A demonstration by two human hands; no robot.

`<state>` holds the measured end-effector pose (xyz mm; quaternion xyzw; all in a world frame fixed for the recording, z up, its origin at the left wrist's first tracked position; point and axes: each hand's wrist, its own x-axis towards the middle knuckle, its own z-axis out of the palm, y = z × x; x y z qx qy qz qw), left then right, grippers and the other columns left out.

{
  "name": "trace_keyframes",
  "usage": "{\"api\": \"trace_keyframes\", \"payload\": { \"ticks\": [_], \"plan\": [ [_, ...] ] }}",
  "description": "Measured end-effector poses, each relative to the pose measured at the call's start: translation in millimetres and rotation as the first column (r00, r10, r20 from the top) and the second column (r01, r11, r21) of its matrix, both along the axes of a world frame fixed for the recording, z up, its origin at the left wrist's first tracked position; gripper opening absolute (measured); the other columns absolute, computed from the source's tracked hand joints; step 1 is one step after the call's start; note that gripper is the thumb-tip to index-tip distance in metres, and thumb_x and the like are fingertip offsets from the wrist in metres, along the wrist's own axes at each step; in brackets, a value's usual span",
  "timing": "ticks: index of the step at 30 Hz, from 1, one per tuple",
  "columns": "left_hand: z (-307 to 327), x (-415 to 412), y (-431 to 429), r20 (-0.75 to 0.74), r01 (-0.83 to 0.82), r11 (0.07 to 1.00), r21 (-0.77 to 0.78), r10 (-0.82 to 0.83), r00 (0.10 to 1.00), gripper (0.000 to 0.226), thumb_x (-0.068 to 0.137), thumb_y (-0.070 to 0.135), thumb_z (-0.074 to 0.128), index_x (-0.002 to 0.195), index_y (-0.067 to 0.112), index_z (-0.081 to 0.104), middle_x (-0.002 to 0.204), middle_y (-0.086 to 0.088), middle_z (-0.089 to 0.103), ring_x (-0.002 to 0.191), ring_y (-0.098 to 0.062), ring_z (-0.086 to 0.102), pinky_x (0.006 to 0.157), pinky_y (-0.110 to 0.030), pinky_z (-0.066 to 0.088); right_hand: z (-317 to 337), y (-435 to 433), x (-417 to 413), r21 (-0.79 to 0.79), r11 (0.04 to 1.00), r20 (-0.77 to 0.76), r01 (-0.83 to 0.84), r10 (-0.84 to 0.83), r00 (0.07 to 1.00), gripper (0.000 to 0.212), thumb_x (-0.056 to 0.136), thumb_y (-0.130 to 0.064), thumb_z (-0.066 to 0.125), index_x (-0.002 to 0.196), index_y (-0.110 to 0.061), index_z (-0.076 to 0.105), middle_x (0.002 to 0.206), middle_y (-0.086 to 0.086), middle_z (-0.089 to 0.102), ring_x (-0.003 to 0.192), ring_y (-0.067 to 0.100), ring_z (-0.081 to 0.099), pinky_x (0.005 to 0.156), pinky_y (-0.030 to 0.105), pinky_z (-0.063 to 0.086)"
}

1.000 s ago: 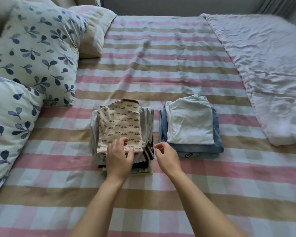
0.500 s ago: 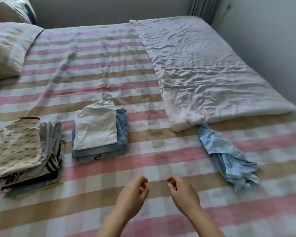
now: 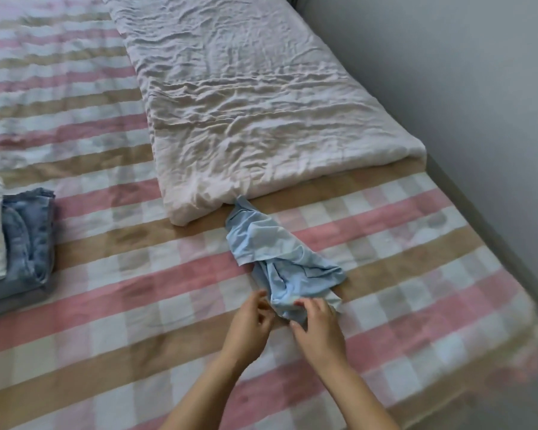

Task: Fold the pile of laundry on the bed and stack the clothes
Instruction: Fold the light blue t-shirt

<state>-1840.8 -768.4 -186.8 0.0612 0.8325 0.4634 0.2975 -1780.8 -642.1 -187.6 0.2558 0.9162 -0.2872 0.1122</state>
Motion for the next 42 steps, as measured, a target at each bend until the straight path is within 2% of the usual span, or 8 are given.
{"api": "trace_keyframes", "payload": {
  "ticks": [4,8,11,14,17,31,36,42],
  "plan": [
    [-20,-9,30,0.246,-0.248,0.943,0.221,0.193,0.950,0.031,0.090,0.001,0.052,0.116,0.018,0.047,0.102,-0.003,0.062,0.082,-0.011,0.063,0.068,-0.021,0.052,-24,7,-19,0.124,0.988,-0.026,-0.089,0.093,0.995,0.049,0.086,-0.032,0.059,0.132,-0.030,0.043,0.134,-0.005,0.037,0.125,0.015,0.032,0.101,0.025,0.031],
    [-29,-12,34,0.278,-0.433,0.873,0.222,0.369,0.887,0.016,0.085,-0.002,0.059,0.098,0.007,0.057,0.088,-0.011,0.065,0.076,-0.018,0.062,0.066,-0.023,0.052,-29,5,-33,0.147,0.987,-0.148,-0.061,0.083,0.986,0.022,0.087,-0.029,0.054,0.107,-0.024,0.064,0.115,-0.003,0.056,0.109,0.018,0.045,0.089,0.031,0.035],
    [-18,-10,19,0.310,-0.496,0.818,0.291,0.410,0.858,0.011,0.084,-0.001,0.063,0.095,-0.001,0.061,0.080,-0.013,0.065,0.072,-0.020,0.062,0.075,-0.034,0.052,-16,-2,-31,0.066,0.995,-0.284,-0.073,0.089,0.955,0.011,0.084,-0.022,0.061,0.092,-0.017,0.068,0.093,0.000,0.065,0.094,0.023,0.055,0.079,0.036,0.040],
    [5,1,-13,0.284,-0.514,0.772,0.374,0.432,0.856,0.011,0.083,0.005,0.065,0.094,0.001,0.064,0.076,-0.008,0.067,0.070,-0.015,0.064,0.068,-0.025,0.054,10,-27,-21,-0.097,0.989,-0.434,-0.107,0.055,0.899,0.004,0.079,-0.013,0.067,0.082,-0.012,0.070,0.079,0.004,0.066,0.079,0.025,0.060,0.071,0.045,0.046],
    [29,18,-58,0.287,-0.543,0.719,0.434,0.460,0.840,0.016,0.083,0.010,0.064,0.095,0.000,0.063,0.079,-0.010,0.068,0.072,-0.016,0.064,0.067,-0.024,0.054,34,-71,-6,-0.272,0.951,-0.488,-0.147,-0.005,0.873,0.010,0.080,-0.023,0.064,0.080,-0.015,0.069,0.075,-0.004,0.065,0.074,0.017,0.060,0.069,0.042,0.048],
    [57,102,-308,0.364,-0.747,0.514,0.422,0.658,0.659,0.011,0.076,0.013,0.058,0.084,0.005,0.059,0.069,-0.003,0.065,0.064,-0.012,0.062,0.059,-0.021,0.052,50,-327,62,-0.549,0.803,-0.376,-0.232,0.010,0.926,0.007,0.079,-0.018,0.068,0.084,-0.023,0.069,0.080,-0.012,0.067,0.076,0.005,0.059,0.068,0.024,0.048],
    [33,123,-362,0.359,-0.796,0.526,0.299,0.711,0.604,0.010,0.087,0.001,0.054,0.084,0.007,0.061,0.071,-0.002,0.067,0.067,-0.013,0.063,0.061,-0.023,0.053,26,-382,79,-0.554,0.805,-0.250,-0.214,0.085,0.965,0.011,0.079,-0.013,0.065,0.088,-0.017,0.067,0.085,-0.007,0.067,0.081,0.010,0.060,0.073,0.025,0.047],
    [-15,131,-386,0.415,-0.836,0.540,0.093,0.743,0.526,0.014,0.093,0.001,0.048,0.088,0.009,0.058,0.087,-0.011,0.063,0.074,-0.020,0.059,0.067,-0.029,0.049,-11,-393,85,-0.489,0.824,-0.014,-0.286,0.321,0.947,0.030,0.087,-0.008,0.055,0.115,-0.013,0.062,0.111,0.000,0.065,0.104,0.014,0.058,0.093,0.024,0.044]
  ]
}}
